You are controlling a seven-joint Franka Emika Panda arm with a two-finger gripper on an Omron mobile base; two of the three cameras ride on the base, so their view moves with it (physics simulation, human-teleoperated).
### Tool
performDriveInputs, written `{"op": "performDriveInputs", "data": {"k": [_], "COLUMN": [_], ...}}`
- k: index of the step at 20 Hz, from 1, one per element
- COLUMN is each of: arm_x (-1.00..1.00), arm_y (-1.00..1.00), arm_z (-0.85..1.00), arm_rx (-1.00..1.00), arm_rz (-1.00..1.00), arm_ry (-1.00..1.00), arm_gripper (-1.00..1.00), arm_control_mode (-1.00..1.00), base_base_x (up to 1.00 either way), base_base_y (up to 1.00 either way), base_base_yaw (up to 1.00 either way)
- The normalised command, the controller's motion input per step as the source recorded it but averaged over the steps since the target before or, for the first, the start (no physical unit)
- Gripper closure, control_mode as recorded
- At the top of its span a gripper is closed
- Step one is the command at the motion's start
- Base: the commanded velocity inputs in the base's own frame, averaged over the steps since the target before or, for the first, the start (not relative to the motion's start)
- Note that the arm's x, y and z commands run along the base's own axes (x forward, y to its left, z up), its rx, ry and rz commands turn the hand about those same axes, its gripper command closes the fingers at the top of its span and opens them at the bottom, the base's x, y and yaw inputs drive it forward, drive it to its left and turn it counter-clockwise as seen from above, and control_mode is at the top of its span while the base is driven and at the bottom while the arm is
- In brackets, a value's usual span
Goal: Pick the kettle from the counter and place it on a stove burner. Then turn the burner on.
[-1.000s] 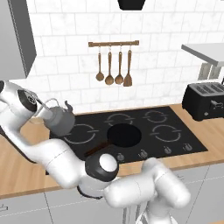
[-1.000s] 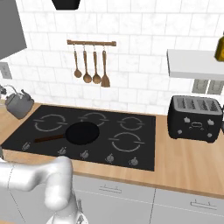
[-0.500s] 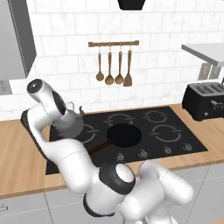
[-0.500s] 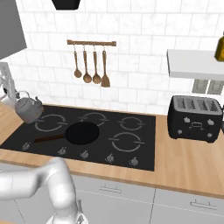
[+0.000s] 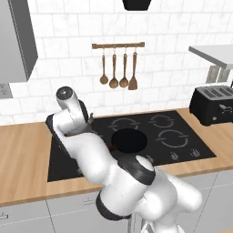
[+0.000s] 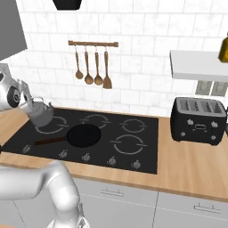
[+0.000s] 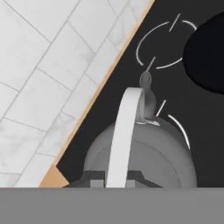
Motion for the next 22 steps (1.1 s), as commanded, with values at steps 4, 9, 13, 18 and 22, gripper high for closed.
{"op": "performDriveInputs", "data": {"k": [4, 9, 13, 18, 22], "arm_x": [0.74, 0.37, 0.03, 0.0, 0.0], "arm_y": [-0.04, 0.0, 0.0, -0.11, -0.21], "arm_z": [0.0, 0.0, -0.23, -0.51, -0.5], "arm_rx": [0.0, 0.01, 0.09, 0.13, 0.16], "arm_rz": [0.0, -0.01, 0.0, 0.0, 0.0], "arm_ry": [0.29, 0.23, 0.01, 0.0, 0.0], "arm_gripper": [1.0, 1.0, 1.0, 1.0, 1.0], "arm_control_mode": [-1.0, -1.0, -1.0, -1.0, -1.0], "base_base_x": [0.0, 0.0, 0.0, 0.0, 0.0], "base_base_y": [0.0, 0.0, 0.0, 0.0, 0.0], "base_base_yaw": [0.0, 0.0, 0.0, 0.0, 0.0]}}
